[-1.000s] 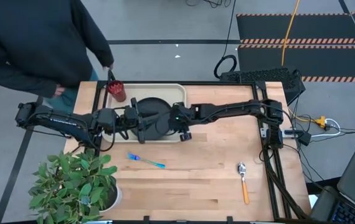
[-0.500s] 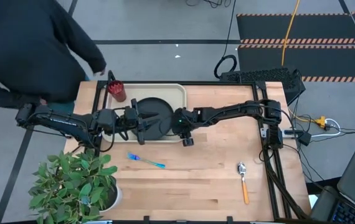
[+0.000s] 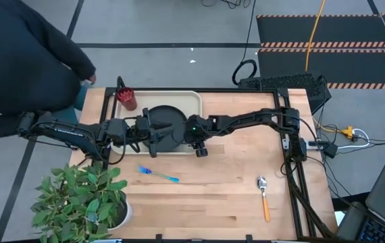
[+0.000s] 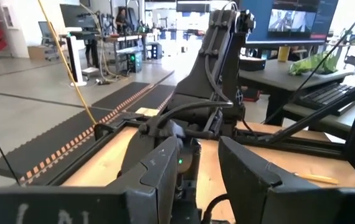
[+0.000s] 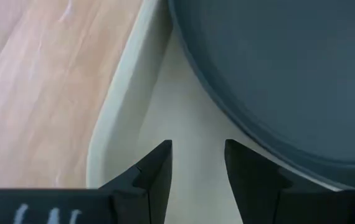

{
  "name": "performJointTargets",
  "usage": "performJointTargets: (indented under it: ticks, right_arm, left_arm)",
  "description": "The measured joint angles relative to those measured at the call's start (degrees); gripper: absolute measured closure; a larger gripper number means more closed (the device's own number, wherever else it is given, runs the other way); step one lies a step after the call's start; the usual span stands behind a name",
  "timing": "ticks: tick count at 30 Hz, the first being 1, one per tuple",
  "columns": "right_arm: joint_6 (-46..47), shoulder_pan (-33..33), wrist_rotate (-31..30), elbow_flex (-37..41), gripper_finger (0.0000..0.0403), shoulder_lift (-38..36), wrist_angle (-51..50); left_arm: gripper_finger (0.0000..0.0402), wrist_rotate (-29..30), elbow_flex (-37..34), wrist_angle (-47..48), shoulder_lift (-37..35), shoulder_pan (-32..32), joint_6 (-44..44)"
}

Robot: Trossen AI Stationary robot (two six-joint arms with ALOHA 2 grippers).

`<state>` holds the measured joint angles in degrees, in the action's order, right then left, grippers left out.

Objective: Pick and place plate/cup/fork/spoon on tray
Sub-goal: Put the black plate on the bottom right of the red cup

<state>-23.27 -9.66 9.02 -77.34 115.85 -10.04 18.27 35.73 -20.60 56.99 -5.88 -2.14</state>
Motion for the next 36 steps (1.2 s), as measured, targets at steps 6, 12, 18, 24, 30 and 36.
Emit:
performJointTargets:
  ticks: [6,12,18,24,30,36]
  right_arm:
    - [-0.5,-0.5,0.1,-0.1,0.0261,0.6,5.8]
    - [-1.0,-1.3,0.1,0.0,0.0261,1.9,7.1]
    - [-0.8,-1.8,0.1,0.0,0.0261,2.3,9.2]
    - [1.2,-1.9,-0.5,0.0,0.0261,1.3,1.9]
    - [2.5,-1.9,-1.7,-0.1,0.0261,-1.2,-3.4]
    - [1.6,-1.5,1.5,0.0,0.0261,-1.3,2.3]
  left_arm:
    - [0.0279,-0.1,0.0,1.2,0.0,-0.2,-0.6]
    - [0.0279,-0.1,0.0,1.2,0.0,-0.3,-0.6]
    - [0.0279,-0.2,0.0,0.9,0.0,-0.3,-0.1]
    - [0.0279,-0.2,0.0,1.5,0.0,-0.3,-0.2]
    - [0.0279,-0.2,0.0,2.4,0.0,-0.3,-0.9]
    - [0.0279,-0.2,0.0,0.6,0.0,-0.3,-1.4]
